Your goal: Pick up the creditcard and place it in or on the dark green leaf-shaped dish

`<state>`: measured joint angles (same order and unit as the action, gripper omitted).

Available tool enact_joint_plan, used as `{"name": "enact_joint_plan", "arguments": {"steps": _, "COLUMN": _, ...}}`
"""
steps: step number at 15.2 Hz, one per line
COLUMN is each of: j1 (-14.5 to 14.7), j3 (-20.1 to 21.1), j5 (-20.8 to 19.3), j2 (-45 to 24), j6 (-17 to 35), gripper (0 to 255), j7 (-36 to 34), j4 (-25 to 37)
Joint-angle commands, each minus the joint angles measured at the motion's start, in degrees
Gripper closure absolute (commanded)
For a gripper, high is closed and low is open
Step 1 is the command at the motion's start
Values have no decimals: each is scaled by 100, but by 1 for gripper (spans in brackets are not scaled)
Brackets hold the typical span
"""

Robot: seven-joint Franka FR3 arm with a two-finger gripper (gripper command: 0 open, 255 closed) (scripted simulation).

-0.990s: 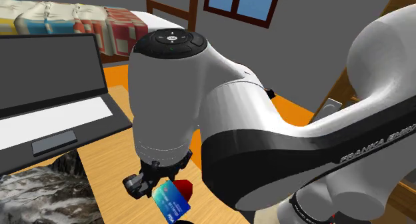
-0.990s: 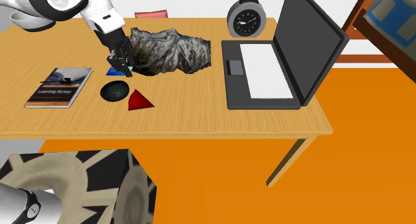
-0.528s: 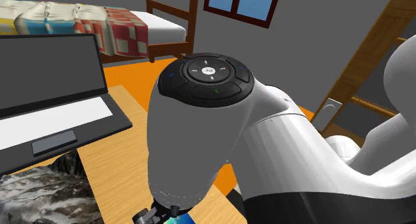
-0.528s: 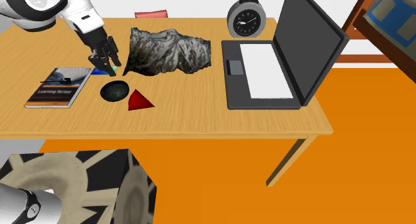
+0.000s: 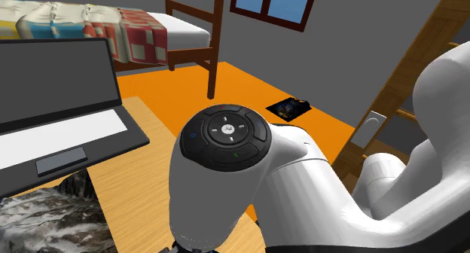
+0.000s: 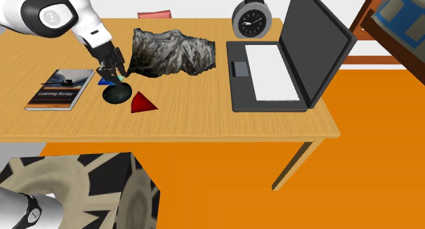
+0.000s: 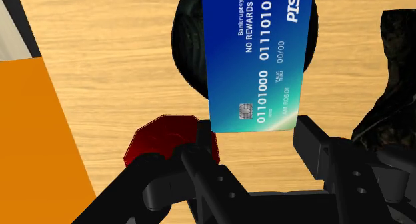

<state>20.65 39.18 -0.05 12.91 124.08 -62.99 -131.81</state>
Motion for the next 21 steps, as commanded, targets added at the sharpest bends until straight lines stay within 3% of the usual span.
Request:
{"name": "enact_joint_plan", "arguments": {"steps": 1, "j1": -11, "j3": 39, "j5": -51, "j2": -74, "j6": 165, "gripper": 255, "j7": -63, "j4": -104}}
{"name": "enact_joint_plan", "arguments": {"steps": 5, "j1": -57, "j3": 126, "j5": -224, "j2": -297, "j6": 531, "gripper": 255, "j7": -232, "j4": -297}}
{"name": "enact_joint_plan", "arguments": {"steps": 13, "j1": -56, "j3": 126, "j5": -223, "j2": -297, "j6": 530, "gripper": 255, "j7": -232, "j4": -296}}
{"name": "enact_joint_plan", "arguments": {"steps": 14, "j1": -56, "j3": 126, "j5": -223, "j2": -297, "j6": 530, "gripper": 0, "j7": -232, "j4": -296}}
{"name": "enact_joint_plan", "arguments": {"steps": 19, "j1": -56, "j3": 126, "j5": -223, "j2": -297, "j6": 530, "gripper": 0, "j7": -232, "j4": -296}}
{"name": "enact_joint_plan", "arguments": {"steps": 21, "j1": 10, "j3": 57, "j5": -20, "j2": -37, "j6": 136, "gripper": 0, "j7": -81, "j4": -106}}
